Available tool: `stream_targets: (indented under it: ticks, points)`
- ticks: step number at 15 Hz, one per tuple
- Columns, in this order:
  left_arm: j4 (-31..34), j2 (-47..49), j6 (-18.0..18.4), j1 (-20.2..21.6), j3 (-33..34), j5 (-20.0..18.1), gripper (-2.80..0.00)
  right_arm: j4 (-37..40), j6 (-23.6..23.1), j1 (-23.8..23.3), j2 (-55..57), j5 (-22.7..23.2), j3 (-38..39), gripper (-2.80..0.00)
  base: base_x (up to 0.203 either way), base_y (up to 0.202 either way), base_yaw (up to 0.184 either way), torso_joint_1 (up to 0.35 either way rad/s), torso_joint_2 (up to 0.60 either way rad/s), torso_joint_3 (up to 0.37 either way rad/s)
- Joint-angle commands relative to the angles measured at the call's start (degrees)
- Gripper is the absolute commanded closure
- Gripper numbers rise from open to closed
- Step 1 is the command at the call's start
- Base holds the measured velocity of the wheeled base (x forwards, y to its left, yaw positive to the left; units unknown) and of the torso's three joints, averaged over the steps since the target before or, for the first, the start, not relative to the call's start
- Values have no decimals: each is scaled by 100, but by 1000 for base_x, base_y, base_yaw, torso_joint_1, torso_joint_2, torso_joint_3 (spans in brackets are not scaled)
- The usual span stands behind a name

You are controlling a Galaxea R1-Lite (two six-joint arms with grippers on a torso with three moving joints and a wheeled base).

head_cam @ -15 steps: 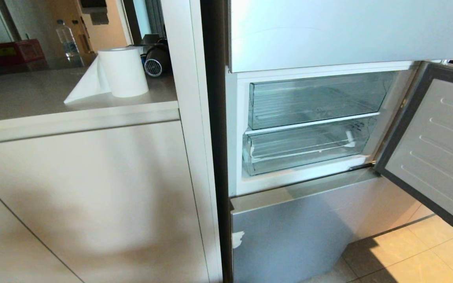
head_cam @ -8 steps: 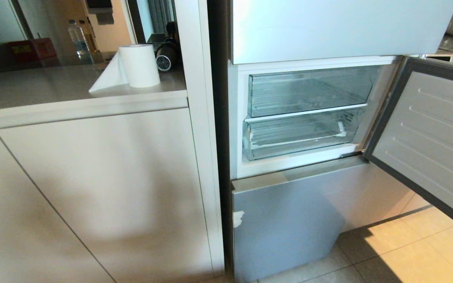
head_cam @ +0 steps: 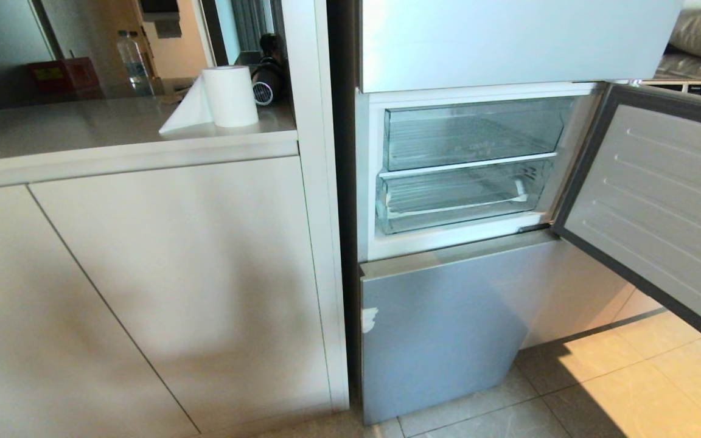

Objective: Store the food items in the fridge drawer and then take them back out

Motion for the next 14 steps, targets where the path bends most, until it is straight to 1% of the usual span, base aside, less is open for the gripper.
stream_targets:
  ticks: [1, 12, 14]
  points:
    - [0, -1, -1, 5, 9, 1, 0, -1, 5, 0, 7, 0, 0, 0, 0, 0, 0, 0, 0, 0]
    - [0, -1, -1, -4, 9, 1, 0, -1, 12, 9, 7, -16, 0, 0, 0, 0, 0, 0, 0, 0]
    - [0, -1, -1, 4, 9, 1, 0, -2, 284, 0, 15, -94, 0, 0, 0, 0, 0, 0, 0, 0]
